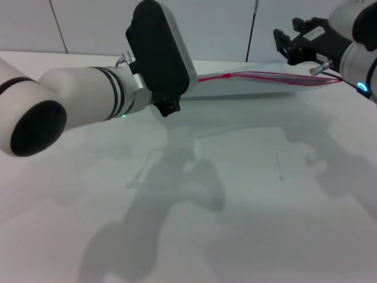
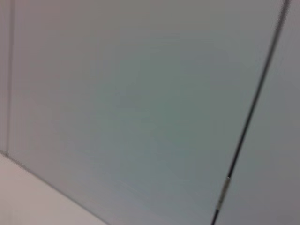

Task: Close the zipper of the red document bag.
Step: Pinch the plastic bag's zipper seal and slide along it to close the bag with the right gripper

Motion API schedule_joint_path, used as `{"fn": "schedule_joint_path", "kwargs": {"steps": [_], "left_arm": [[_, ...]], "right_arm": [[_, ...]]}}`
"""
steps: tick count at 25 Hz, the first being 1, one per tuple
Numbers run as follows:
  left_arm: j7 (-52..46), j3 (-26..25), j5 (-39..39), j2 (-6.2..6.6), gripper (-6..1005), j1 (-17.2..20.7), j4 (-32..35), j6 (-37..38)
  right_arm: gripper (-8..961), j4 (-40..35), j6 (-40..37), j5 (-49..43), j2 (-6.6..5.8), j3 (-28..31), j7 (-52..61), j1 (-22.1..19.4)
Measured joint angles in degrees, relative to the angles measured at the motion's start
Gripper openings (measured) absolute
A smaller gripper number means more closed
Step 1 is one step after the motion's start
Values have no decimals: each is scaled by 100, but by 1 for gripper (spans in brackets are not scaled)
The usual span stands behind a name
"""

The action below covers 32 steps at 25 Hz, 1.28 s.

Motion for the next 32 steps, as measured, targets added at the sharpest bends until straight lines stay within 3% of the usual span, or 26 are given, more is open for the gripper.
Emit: {"fn": "schedule_joint_path", "kwargs": {"steps": [2, 6, 8, 20, 32], "left_arm": [[9, -27, 0, 1, 68, 1, -5, 0], [14, -38, 0, 7, 70, -9, -12, 8], [18, -41, 0, 9, 71, -22, -12, 27], [62, -56, 0, 16, 77, -49, 1, 75], [73, -48, -10, 18, 83, -131, -3, 24]], "right_arm": [[402, -240, -356, -2, 95, 204, -354, -74], [402, -540, -1075, 26, 423, 669, -1264, -170], [401, -580, -1373, 55, 532, 828, -1608, -177], [396, -864, -2109, 146, 540, 659, -2225, -106], [397, -1060, -2119, 141, 550, 312, -2837, -110]]}}
